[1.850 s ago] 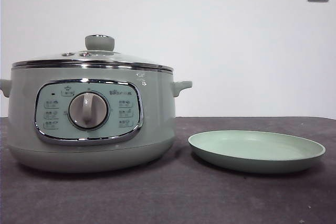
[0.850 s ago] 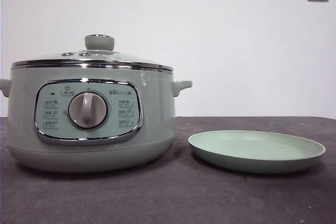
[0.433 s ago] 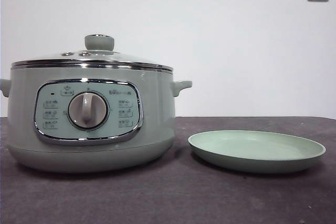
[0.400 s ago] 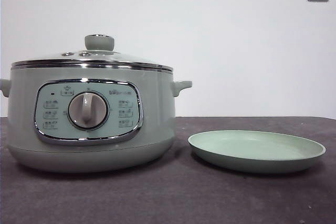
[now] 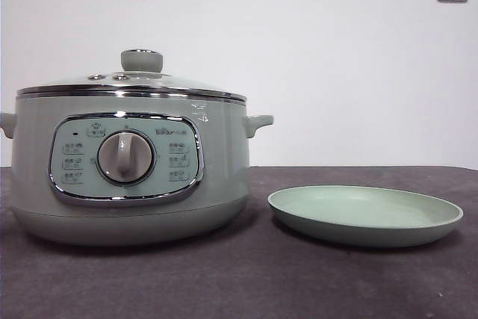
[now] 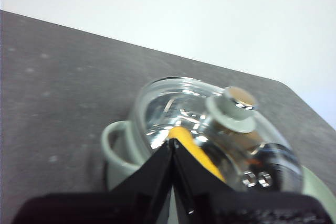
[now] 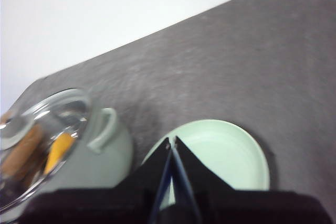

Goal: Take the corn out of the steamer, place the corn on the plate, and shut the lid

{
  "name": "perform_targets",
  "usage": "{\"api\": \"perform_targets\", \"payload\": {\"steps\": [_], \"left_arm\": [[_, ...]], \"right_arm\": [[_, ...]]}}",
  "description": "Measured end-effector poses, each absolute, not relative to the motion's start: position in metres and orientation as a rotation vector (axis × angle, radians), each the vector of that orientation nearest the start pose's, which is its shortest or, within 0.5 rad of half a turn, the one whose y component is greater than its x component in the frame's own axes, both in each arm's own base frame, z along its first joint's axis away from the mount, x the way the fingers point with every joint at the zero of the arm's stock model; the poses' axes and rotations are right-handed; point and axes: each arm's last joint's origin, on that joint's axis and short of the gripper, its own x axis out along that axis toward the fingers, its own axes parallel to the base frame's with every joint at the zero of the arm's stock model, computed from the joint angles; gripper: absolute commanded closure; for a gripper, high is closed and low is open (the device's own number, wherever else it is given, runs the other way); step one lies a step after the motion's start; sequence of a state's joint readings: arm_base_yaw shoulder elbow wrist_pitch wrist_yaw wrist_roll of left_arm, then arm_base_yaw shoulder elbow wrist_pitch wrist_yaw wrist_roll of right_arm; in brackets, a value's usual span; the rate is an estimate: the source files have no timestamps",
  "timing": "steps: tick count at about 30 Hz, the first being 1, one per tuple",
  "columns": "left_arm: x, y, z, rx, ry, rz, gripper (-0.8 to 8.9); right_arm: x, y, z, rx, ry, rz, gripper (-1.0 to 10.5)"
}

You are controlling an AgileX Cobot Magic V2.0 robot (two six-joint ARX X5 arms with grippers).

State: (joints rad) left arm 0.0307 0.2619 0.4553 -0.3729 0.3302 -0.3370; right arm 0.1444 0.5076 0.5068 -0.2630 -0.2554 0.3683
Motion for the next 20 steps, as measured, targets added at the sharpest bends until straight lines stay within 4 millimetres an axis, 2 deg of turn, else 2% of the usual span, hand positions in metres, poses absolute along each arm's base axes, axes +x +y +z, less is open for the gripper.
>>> {"api": "perform_targets", "payload": {"steps": [4, 9, 14, 16, 17, 20], "left_arm": [[0.100, -0.009, 0.279, -0.340, 0.269, -0.348, 8.21], [0.117, -0.011, 0.297, -0.320, 0.329, -0.448, 8.21], [0.135, -0.013, 0.303, -0.321, 0.432, -0.546, 8.13], [0.143, -0.013, 0.304, -0.325, 0.461, -0.582, 7.98], [0.146, -0.014, 0.303, -0.329, 0.476, -0.598, 7.49], [0.154, -0.014, 0.299, -0.341, 0.517, -0.611, 5.06]], "right_arm": [[0.139, 0.030, 0.289, 0.327, 0.395, 0.439, 9.5], [0.158, 0.036, 0.307, 0.256, 0.509, 0.552, 9.5], [0.171, 0.039, 0.314, 0.183, 0.618, 0.617, 9.4], [0.175, 0.040, 0.313, 0.163, 0.638, 0.625, 9.1], [0.177, 0.040, 0.312, 0.155, 0.643, 0.628, 8.5], [0.179, 0.041, 0.310, 0.144, 0.652, 0.630, 6.5]]}}
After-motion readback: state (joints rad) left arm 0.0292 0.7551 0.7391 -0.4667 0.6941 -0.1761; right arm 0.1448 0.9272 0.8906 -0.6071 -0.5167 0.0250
